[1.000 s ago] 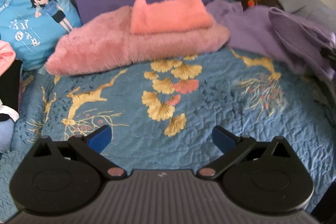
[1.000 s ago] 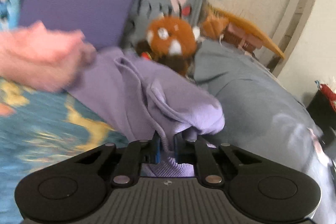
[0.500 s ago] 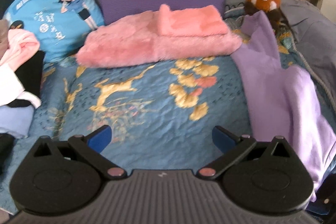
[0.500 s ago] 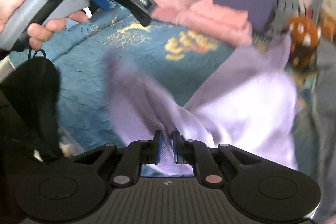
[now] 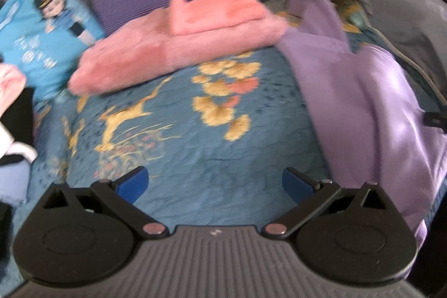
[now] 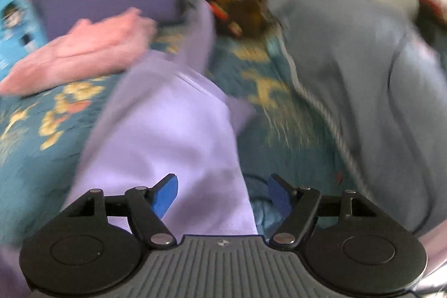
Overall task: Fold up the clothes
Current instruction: 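Grasp the crumpled lavender sweatshirt with the right gripper and lift it, then carry the lifted sweatshirt with the right gripper and drop it flat on the quilt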
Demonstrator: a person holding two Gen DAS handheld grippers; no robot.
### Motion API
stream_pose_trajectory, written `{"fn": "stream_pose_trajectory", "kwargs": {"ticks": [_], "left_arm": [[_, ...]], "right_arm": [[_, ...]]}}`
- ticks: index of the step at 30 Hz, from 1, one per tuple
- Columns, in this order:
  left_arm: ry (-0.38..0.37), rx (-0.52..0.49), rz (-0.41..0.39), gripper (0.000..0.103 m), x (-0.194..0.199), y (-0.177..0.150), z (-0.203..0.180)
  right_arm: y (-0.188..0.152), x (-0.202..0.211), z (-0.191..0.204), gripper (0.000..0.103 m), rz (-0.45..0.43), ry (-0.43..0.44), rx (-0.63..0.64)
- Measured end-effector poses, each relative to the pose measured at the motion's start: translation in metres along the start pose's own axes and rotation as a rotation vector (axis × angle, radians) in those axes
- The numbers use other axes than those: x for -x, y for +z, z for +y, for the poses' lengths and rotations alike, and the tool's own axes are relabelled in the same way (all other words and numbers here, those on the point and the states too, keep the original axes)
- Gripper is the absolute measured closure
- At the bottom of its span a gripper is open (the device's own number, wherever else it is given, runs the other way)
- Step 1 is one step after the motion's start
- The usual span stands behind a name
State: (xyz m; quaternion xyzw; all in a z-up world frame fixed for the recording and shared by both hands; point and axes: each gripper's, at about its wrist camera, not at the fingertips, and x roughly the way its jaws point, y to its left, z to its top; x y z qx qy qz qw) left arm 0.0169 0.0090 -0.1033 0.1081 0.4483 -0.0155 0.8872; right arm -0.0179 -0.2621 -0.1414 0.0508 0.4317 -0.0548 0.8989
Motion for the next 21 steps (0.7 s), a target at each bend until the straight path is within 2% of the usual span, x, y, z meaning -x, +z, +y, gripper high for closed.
{"fn": "stream_pose_trajectory", "kwargs": {"ticks": [2,3,6,7,10,13,16,21], "left_arm": [[-0.01,-0.023,0.004,0.0,-0.006,0.003,-0.011],[-0.016,-0.035,0.006,0.0,-0.009,0.004,-0.017],[-0.026,-0.056,0.01,0.0,-0.014,0.006,-0.027],[-0.03,-0.058,0.011,0.0,-0.015,0.005,-0.027],[-0.037,-0.047,0.01,0.0,-0.014,0.006,-0.02],[-0.023,-0.002,-0.011,0.0,-0.006,0.006,0.005],[0.019,0.058,-0.044,0.0,0.007,0.006,0.039],[0.103,0.174,-0.086,0.0,0.031,0.0,0.102]], "right_arm": [[-0.008,-0.019,-0.009,0.033,0.056,0.06,-0.088],[-0.012,-0.026,-0.014,0.038,0.079,0.093,-0.132],[-0.018,-0.025,-0.017,0.073,0.074,0.181,-0.233],[-0.021,-0.017,-0.014,0.084,0.052,0.174,-0.231],[-0.017,0.009,0.002,0.087,-0.04,0.17,-0.166],[-0.004,0.036,0.034,0.088,-0.13,0.223,-0.085],[0.014,0.051,0.077,0.089,-0.188,0.318,-0.016],[0.04,0.054,0.161,0.089,-0.207,0.512,0.084]]}}
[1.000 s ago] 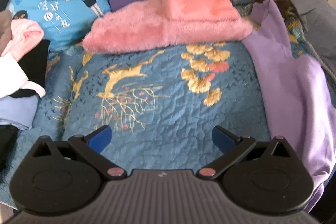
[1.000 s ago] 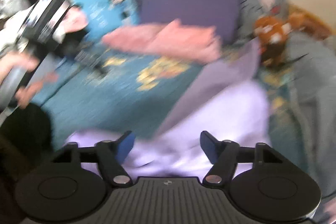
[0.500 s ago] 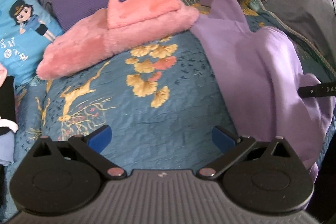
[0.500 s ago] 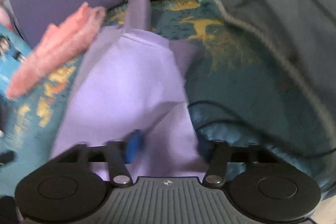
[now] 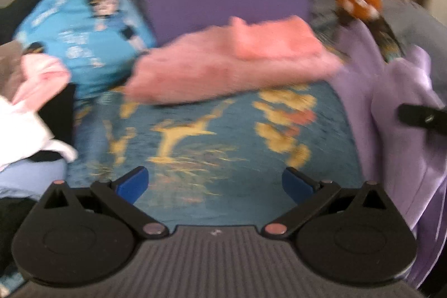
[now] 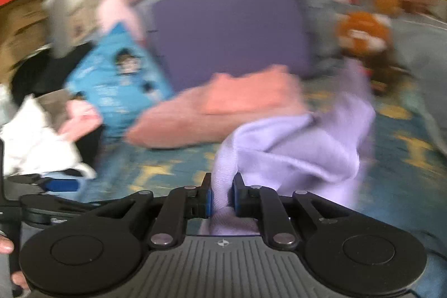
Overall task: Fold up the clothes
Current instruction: 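Carry the lifted sweatshirt with the right gripper and drop it flat on the quilt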
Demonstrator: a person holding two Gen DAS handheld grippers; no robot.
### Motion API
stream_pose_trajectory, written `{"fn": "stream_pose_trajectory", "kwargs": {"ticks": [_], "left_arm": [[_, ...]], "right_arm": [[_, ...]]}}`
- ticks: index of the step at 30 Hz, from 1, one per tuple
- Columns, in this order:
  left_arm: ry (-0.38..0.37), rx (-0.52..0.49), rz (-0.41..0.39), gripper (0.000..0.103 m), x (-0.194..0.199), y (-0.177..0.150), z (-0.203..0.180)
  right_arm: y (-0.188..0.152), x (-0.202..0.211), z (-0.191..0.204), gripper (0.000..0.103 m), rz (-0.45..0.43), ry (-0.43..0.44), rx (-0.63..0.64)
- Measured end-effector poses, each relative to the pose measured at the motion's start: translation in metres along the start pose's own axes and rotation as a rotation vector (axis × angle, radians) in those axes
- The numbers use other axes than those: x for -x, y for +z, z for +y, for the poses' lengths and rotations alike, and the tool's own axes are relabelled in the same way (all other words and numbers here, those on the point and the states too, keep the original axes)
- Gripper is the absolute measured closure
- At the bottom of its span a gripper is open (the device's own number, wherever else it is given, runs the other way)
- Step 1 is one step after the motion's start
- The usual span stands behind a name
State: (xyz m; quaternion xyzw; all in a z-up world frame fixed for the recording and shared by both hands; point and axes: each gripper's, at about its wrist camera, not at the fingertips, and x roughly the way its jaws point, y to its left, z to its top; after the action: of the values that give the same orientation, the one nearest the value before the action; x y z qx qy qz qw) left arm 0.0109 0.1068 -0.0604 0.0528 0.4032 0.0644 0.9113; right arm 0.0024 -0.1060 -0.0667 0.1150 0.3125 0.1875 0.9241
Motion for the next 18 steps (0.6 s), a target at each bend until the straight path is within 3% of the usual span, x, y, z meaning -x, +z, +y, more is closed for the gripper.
{"fn": "stream_pose_trajectory", "kwargs": {"ticks": [7,12,18], "left_arm": [[0.12,0.097,-0.036,0.0,0.031,-0.006,0.087],[0.221,0.165,-0.024,0.0,0.045,-0.023,0.146],[0.278,0.221,0.012,0.0,0.041,-0.038,0.187]], "right_arm": [[0.021,-0.088,0.112,0.089,0.072,0.188,0.071],[0.02,-0.147,0.177,0.094,0.144,0.196,0.079],[0.018,-0.188,0.209,0.094,0.197,0.223,0.05]]}}
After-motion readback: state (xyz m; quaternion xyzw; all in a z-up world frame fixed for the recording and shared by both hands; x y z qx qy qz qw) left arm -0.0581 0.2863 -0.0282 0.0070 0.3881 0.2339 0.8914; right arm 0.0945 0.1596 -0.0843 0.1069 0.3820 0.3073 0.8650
